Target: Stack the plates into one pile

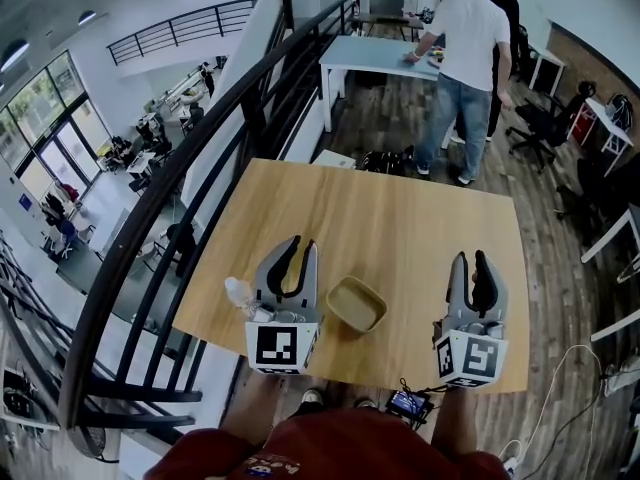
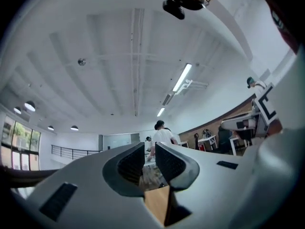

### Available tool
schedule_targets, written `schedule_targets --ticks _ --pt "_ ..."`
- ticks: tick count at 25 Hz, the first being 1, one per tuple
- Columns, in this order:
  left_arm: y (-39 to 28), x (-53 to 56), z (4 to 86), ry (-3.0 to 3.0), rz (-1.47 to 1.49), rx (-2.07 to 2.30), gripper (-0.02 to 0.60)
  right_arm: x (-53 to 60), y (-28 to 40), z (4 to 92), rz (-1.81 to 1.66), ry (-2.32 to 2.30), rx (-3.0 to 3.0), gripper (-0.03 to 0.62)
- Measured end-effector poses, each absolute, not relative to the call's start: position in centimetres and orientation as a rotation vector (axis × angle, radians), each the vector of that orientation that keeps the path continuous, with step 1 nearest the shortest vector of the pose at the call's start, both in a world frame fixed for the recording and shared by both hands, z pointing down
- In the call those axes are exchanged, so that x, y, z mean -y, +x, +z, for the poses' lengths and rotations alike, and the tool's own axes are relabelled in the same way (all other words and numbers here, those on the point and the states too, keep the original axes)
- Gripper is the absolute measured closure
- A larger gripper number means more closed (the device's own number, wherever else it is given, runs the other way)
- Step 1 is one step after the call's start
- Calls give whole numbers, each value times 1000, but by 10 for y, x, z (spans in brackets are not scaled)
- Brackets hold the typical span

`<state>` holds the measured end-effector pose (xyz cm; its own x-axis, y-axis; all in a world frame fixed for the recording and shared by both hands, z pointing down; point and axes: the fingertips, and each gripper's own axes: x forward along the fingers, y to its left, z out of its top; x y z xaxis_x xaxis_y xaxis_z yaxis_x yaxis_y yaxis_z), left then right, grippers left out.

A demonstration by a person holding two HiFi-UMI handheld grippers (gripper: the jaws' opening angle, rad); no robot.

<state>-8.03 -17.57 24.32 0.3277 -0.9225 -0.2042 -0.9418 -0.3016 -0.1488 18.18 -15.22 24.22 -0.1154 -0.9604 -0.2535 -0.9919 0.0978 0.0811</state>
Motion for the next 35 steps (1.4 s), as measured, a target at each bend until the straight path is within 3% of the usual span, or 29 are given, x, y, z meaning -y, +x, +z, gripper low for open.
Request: schedule_targets --ticks 10,14,35 --pt "-87 173 226 -2355 185 -1696 524 155 167 248 319 -1955 -2265 472" --pt "-89 172 227 -2367 212 -1700 560 152 165 247 308 -1950 -2242 583" --pt "-85 167 230 -2420 193 -1654 577 148 151 245 304 -1951 -2263 584"
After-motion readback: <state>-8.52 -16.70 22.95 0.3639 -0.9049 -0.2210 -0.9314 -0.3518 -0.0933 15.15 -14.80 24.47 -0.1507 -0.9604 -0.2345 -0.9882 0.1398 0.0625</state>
